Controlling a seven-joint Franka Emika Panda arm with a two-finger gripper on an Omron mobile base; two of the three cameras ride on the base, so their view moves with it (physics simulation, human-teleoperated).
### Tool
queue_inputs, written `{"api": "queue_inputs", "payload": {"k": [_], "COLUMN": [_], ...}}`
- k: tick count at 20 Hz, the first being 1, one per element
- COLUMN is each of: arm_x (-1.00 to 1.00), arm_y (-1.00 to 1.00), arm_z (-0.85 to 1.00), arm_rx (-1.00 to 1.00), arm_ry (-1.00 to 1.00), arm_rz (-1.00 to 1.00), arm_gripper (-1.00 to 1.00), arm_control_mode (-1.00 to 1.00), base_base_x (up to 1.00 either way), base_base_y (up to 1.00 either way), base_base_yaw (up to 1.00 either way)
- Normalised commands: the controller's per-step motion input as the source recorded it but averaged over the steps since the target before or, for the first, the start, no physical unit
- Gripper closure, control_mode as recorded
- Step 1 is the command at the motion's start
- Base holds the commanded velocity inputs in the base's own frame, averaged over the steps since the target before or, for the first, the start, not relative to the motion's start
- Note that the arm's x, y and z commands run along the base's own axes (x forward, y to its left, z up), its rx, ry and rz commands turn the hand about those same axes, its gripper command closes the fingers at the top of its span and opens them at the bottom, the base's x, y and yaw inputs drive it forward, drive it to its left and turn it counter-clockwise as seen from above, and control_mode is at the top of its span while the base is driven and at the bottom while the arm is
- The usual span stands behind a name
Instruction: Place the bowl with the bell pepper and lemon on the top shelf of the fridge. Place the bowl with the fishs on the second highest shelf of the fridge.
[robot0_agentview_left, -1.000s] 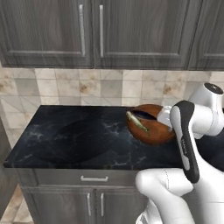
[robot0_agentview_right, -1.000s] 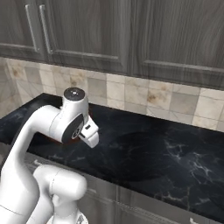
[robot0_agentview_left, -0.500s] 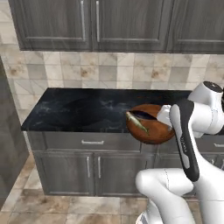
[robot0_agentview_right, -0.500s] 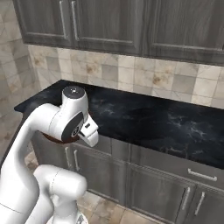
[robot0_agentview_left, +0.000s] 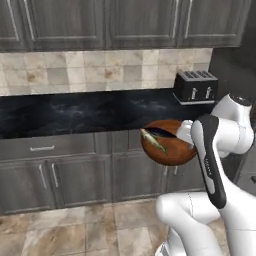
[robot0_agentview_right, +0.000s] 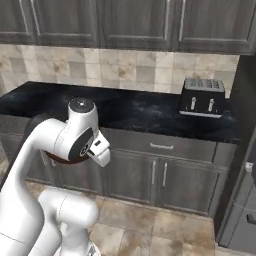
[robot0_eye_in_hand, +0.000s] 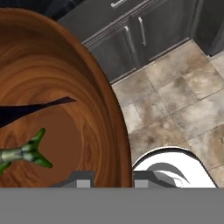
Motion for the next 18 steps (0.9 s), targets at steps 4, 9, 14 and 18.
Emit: {"api": "queue_inputs", "payload": {"k": [4,9,14,18], "arm_x": [0.0,0.0,0.0,0.0], "arm_y": [0.0,0.0,0.0,0.0], "arm_z": [0.0,0.0,0.0,0.0], "arm_rx": [0.0,0.0,0.0,0.0], "arm_ry": [0.0,0.0,0.0,0.0], "arm_rz": [0.0,0.0,0.0,0.0], "arm_gripper": [1.0,1.0,1.0,1.0], "arm_control_mode": [1.0,1.0,1.0,1.0], "base_base_x": [-0.85,-0.56,0.12,0.7], "base_base_y": [-0.84,-0.97,-1.0,-1.0], "base_base_yaw": [-0.47,-0.42,-0.3,-0.16]}}
